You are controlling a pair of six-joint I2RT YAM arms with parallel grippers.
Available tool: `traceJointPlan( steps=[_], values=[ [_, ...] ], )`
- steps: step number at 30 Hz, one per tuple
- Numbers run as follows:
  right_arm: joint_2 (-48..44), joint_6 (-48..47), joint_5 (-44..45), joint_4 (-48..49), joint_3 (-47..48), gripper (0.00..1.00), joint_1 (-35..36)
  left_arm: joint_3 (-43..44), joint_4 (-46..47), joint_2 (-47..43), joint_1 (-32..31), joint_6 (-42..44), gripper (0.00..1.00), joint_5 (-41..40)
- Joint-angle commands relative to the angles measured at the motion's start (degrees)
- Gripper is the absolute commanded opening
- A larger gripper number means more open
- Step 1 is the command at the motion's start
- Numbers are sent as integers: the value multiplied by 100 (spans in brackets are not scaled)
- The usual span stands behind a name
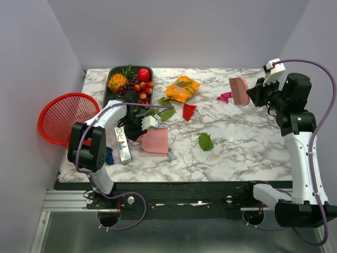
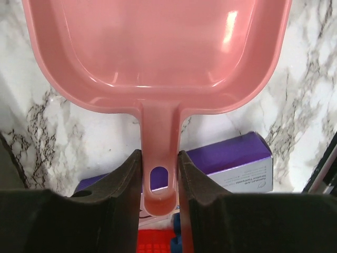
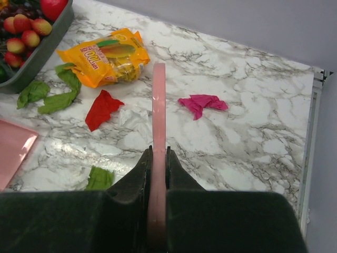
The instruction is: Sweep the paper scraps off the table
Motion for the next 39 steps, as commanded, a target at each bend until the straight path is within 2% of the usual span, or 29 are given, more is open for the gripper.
traceJointPlan(
  steps=[1,4,7,8,10,11,16,19,25,33,39],
  values=[
    [-142,72,-80,232,-86,1,-27,-94,420,-267,55,-1098,25,140],
    [-151,107,-45,240,-121,0,-27,-331,684,-382,37,-1468,28,87],
    [-142,151,-53,231,-130,1,-27,-725,1026,-601,28,-1671,45,17],
    [-116,178,-62,231,-130,1,-27,-849,1253,-758,19,-1672,54,8],
    [-98,195,-106,231,-86,1,-27,-1226,1570,-926,19,-1741,62,25],
    [-89,204,-124,231,-60,1,-27,-1377,1998,-1144,19,-1846,73,34],
    [-28,248,-115,223,10,0,-27,-2159,2784,-1814,72,-1777,81,463],
    [-45,248,-106,205,10,1,-27,-2117,2768,-1797,81,-1751,80,509],
    [-63,257,-106,196,-34,1,-27,-1625,2249,-1235,370,-1602,71,403],
    [-54,213,-45,205,-25,1,-27,-1369,1388,-927,670,-680,65,649],
    [-45,230,-45,214,-60,1,-27,-1431,1360,-804,670,-617,61,526]
  ],
)
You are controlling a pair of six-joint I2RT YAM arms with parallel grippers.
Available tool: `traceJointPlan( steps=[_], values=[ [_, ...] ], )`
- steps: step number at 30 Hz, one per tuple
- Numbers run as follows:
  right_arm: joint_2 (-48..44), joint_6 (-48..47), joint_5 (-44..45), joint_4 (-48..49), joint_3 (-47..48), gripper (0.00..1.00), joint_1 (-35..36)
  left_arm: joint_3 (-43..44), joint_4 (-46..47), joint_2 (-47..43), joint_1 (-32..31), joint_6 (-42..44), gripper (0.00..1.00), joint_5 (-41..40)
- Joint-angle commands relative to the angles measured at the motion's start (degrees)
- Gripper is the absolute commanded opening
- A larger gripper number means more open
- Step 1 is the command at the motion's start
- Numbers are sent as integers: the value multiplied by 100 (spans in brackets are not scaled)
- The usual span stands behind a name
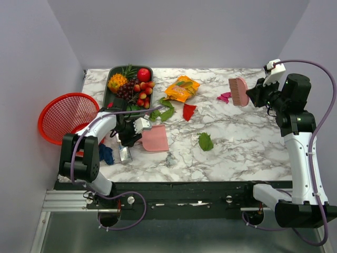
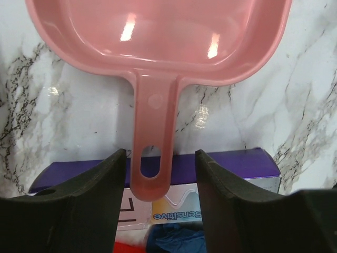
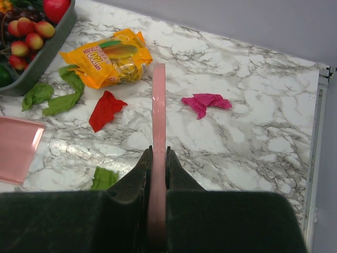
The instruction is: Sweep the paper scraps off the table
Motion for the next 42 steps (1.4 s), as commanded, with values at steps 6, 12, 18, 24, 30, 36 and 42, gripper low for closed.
traceJointPlan(
  steps=[6,12,18,24,30,36,42],
  values=[
    [34,86,-84,179,8,0,-27,-10,-143,209,12,268,57,181],
    [60,86,-102,179,-1,1,-27,-63,130,200,12,49,55,312],
    [69,86,-111,179,-1,1,-27,-81,235,297,12,-75,51,260],
    [95,104,-119,179,8,0,-27,-151,306,323,12,-101,47,357],
    [104,113,-146,188,-27,0,-27,-186,271,297,12,-75,39,357],
    [148,-202,-444,-48,-27,0,-18,69,-220,70,12,-163,19,409],
    [411,-1222,-1183,-594,-71,1,52,262,-528,-554,21,-592,0,286]
  ],
)
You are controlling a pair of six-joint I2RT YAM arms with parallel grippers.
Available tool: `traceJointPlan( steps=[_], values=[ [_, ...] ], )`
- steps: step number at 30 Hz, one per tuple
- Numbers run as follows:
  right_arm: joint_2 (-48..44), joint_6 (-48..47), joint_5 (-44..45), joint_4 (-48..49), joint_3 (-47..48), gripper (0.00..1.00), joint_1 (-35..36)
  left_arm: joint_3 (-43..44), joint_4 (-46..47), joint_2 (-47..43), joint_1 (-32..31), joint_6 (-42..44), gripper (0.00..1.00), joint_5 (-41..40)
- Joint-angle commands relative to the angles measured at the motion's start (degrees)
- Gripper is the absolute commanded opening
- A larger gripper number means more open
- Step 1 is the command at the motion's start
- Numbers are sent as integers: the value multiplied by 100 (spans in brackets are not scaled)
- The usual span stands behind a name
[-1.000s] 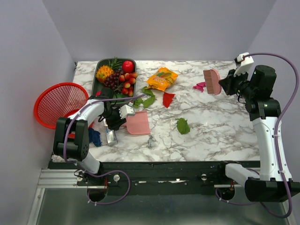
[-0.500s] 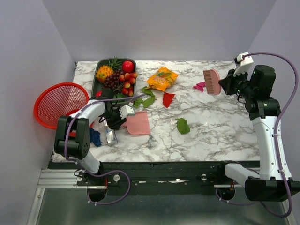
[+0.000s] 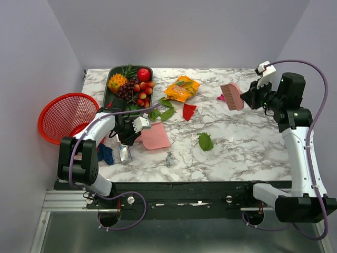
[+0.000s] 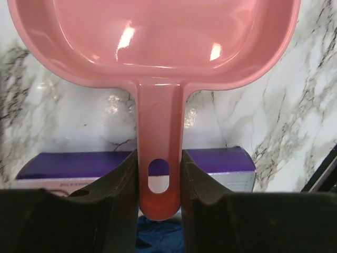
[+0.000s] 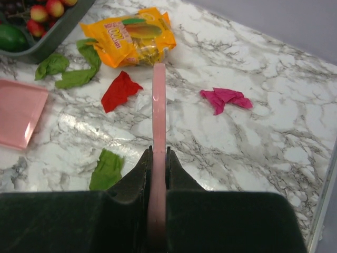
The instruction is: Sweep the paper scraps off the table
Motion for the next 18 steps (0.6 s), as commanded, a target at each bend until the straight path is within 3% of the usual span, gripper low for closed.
traceJointPlan(
  steps=[1,6,12,16,18],
  values=[
    [324,-781,-560,-387,-95,1,76,330,-372,-621,27,-392,0,155],
    [851,-1028,265,252,-183,1,200,295,-626,-1253,27,-770,0,94],
    [2070,-1686,2277,1440,44,0,374,120,-803,-1578,27,-1148,0,-231],
    [2801,-2109,2368,1416,817,1,446,-170,-557,-2001,19,-1324,0,-311],
    [2917,-1952,1676,830,1334,1,516,-364,-504,-2194,10,-1333,0,-302]
  ],
)
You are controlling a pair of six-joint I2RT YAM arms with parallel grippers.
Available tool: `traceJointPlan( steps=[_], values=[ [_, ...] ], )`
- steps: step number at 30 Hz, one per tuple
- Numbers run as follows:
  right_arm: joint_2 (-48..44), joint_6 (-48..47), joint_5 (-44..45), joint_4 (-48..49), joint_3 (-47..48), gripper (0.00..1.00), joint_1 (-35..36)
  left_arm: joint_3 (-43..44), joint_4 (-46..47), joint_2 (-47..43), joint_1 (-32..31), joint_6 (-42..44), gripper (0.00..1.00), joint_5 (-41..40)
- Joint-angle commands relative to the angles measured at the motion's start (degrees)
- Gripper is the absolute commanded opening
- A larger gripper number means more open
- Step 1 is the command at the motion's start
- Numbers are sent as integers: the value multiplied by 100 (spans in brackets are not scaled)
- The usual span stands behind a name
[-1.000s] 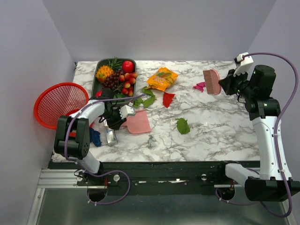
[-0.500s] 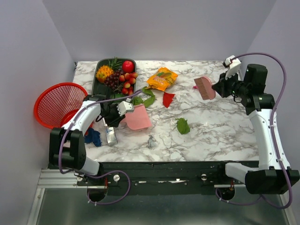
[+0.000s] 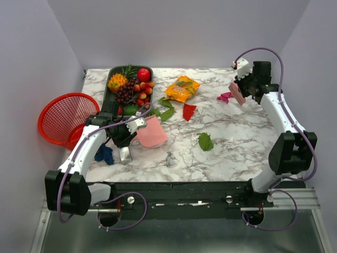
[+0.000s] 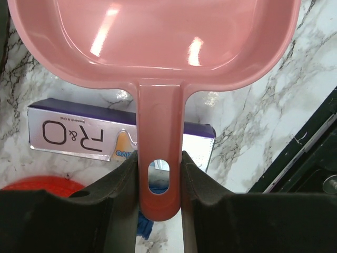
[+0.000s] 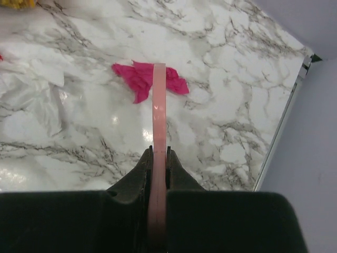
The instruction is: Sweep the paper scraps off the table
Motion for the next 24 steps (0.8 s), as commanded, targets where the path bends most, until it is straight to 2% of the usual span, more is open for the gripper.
traceJointPlan(
  steps=[1,4,6,8,9,11,15,19,24],
  values=[
    [146,-198,-488,-355,989,1,206,-357,110,-503,-60,-184,0,-181],
    [-222,75,-903,-621,570,1,679,-428,-144,-486,-262,-25,0,-514],
    [-784,232,-852,-621,192,1,1135,-306,-502,-407,-298,273,1,-656],
    [-1240,565,-615,-673,-274,0,1391,-122,-750,-354,-333,649,11,-805],
    [-1408,706,-448,-648,-415,1,1601,-42,-1064,-241,-350,774,12,-841],
    [-1672,1075,243,-577,-845,1,1726,159,-1373,-126,-490,1038,0,-1025],
    [-1981,1831,1125,-1102,-1171,1,1797,301,-2120,216,-824,1609,0,-1367],
    [-2182,1807,1337,-1306,-1637,1,1797,170,-2070,323,-1167,1751,0,-1737],
    [-2341,1832,1232,-1535,-1945,0,1849,-33,-1517,454,-1484,1409,0,-2072]
  ],
)
